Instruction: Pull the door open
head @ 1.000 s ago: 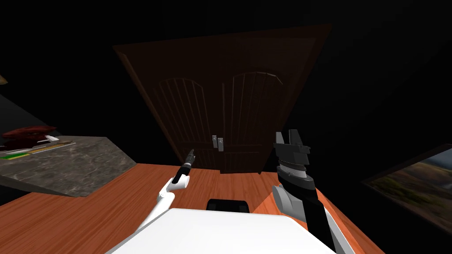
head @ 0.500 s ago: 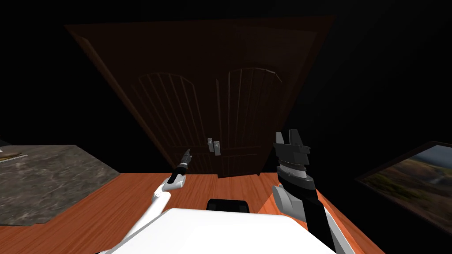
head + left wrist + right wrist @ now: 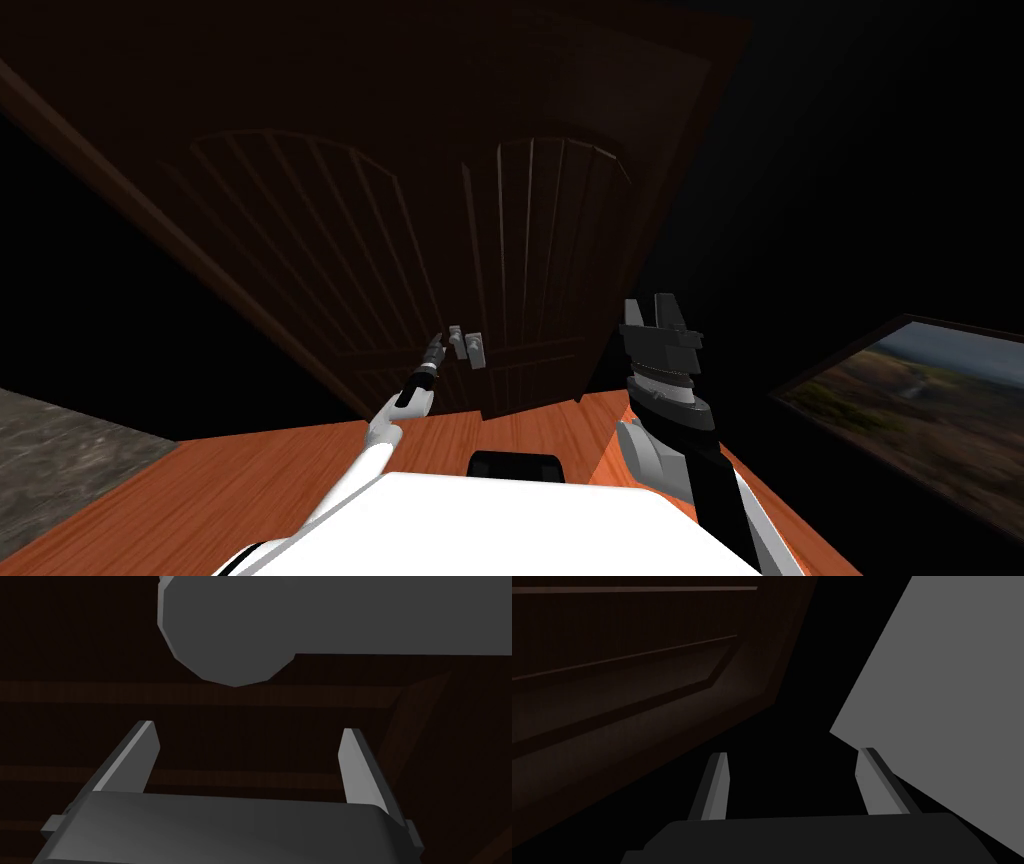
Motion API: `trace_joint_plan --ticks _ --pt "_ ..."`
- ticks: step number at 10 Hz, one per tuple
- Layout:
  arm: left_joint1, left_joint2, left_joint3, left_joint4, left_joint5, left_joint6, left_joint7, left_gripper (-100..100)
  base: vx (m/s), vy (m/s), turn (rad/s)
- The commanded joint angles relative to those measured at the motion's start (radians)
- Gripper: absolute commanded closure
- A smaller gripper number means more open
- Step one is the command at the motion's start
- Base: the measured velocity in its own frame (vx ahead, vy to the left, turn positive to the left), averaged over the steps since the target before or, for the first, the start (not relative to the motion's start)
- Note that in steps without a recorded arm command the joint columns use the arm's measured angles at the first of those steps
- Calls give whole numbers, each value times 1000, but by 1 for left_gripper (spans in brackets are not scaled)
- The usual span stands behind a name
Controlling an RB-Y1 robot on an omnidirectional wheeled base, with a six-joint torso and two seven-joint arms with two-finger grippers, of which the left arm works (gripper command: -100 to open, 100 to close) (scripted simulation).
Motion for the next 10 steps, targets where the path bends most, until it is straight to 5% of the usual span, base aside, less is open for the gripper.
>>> trace_joint_plan --ticks 1,2,3,8,10 --pt "-13 -13 -22 -12 -1 0 5 -100 172 -167 -180" --pt "-6 -8 -15 -2 -1 -9 2 -100 67 -79 -17" --pt "-6 -8 -15 -2 -1 -9 2 100 -2 10 24" --pt "-6 -8 -15 -2 -1 -9 2 100 -14 12 -11" --pt "12 17 8 6 3 -7 4 100 -107 96 110"
